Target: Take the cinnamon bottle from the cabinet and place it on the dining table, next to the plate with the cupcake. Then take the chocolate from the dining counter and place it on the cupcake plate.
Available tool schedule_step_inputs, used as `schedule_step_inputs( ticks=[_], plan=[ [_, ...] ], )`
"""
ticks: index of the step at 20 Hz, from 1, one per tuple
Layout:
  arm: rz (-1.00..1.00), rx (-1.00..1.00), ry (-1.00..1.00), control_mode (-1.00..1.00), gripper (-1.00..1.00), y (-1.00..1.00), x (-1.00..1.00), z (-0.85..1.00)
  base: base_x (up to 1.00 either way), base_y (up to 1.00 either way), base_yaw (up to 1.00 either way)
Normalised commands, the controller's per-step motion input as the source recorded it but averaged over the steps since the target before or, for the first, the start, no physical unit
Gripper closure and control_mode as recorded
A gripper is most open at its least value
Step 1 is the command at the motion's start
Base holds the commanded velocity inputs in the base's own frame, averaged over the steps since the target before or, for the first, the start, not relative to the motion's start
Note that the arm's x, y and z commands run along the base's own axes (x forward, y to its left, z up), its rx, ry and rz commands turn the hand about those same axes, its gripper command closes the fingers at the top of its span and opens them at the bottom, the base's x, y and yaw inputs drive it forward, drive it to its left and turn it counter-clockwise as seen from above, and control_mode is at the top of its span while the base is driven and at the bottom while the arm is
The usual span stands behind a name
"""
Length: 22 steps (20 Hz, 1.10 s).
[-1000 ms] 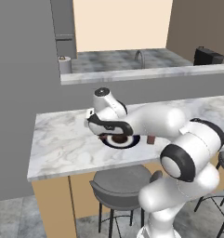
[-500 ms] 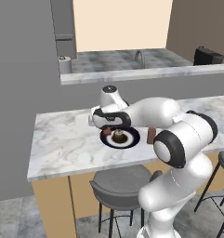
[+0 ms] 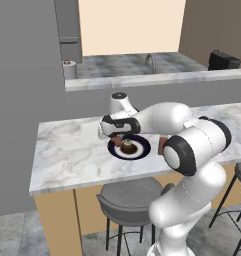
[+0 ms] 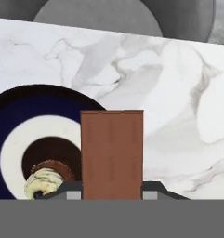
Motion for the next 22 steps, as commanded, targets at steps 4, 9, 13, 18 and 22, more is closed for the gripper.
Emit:
schedule_step_inputs(
  ticks=[4, 9, 13, 18, 22],
  plan=[
    [0.12, -0.03, 0.01, -1.0, 1.0, -0.09, 0.07, -0.14, 0.0, 0.0, 0.0],
    [0.06, -0.02, 0.0, -1.0, 1.0, -0.13, 0.01, -0.09, 0.0, 0.0, 0.0],
    [0.0, -0.01, 0.0, -1.0, 1.0, 0.0, 0.0, -0.13, 0.0, 0.0, 0.0],
    [-0.04, -0.02, 0.0, -1.0, 1.0, 0.0, 0.0, -0.08, 0.0, 0.0, 0.0],
    [-0.11, -0.03, 0.0, -1.0, 1.0, 0.0, 0.0, -0.01, 0.0, 0.0, 0.0]
  ],
)
